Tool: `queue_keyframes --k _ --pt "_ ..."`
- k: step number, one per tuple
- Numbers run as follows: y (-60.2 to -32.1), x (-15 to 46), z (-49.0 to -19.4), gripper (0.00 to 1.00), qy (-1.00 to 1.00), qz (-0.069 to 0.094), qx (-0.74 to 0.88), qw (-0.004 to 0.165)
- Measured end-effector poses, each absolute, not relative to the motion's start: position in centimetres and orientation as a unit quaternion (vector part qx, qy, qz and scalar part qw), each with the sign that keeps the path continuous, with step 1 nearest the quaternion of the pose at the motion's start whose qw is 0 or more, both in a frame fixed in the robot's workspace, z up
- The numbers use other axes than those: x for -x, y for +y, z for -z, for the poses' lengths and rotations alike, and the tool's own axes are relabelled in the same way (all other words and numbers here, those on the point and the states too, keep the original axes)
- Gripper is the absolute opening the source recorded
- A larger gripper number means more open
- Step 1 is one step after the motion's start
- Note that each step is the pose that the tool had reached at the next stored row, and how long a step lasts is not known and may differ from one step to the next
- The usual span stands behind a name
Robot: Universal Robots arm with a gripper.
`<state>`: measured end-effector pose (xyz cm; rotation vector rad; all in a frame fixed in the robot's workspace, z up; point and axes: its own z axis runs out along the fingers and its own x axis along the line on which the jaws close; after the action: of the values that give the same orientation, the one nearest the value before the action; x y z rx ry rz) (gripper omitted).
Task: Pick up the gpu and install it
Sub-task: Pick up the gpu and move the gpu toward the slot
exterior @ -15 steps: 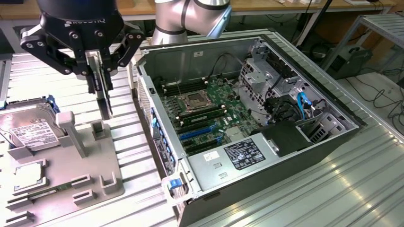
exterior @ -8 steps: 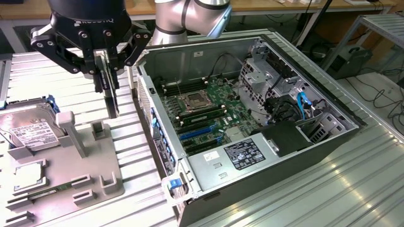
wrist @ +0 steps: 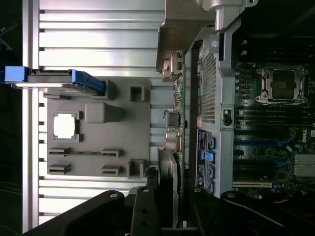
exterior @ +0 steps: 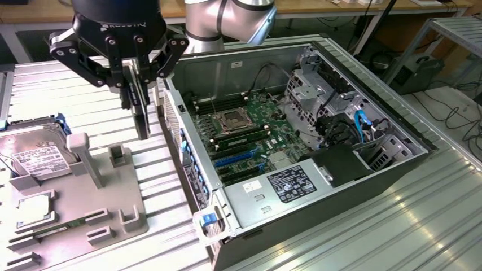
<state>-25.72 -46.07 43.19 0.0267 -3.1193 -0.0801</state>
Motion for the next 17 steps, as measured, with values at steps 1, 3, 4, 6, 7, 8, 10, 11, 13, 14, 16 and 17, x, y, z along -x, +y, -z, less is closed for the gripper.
queue_keyframes --k 1,3,4,6,7,8,10,11,13,14,16,17 --pt "-46.1 25.6 -43.2 0.28 -1.0 0.026 -0.009 0.011" --pt "-46.1 25.2 -43.2 0.28 -1.0 0.026 -0.009 0.011" --pt "-46.1 25.0 -43.2 0.28 -1.0 0.026 -0.009 0.011" --pt "-46.1 24.5 -43.1 0.28 -1.0 0.026 -0.009 0.011" --pt "-46.1 24.3 -43.1 0.28 -1.0 0.026 -0.009 0.011" --pt "-46.1 24.1 -43.1 0.28 -1.0 0.026 -0.009 0.011" --pt "-46.1 23.8 -43.1 0.28 -1.0 0.026 -0.009 0.011" --pt "-46.1 23.7 -43.1 0.28 -1.0 0.026 -0.009 0.011" --pt "-46.1 23.4 -43.1 0.28 -1.0 0.026 -0.009 0.011" --pt "-46.1 23.3 -43.1 0.28 -1.0 0.026 -0.009 0.011" --pt "-46.1 23.1 -43.1 0.28 -1.0 0.026 -0.009 0.011" --pt "-46.1 23.0 -43.1 0.28 -1.0 0.026 -0.009 0.011"
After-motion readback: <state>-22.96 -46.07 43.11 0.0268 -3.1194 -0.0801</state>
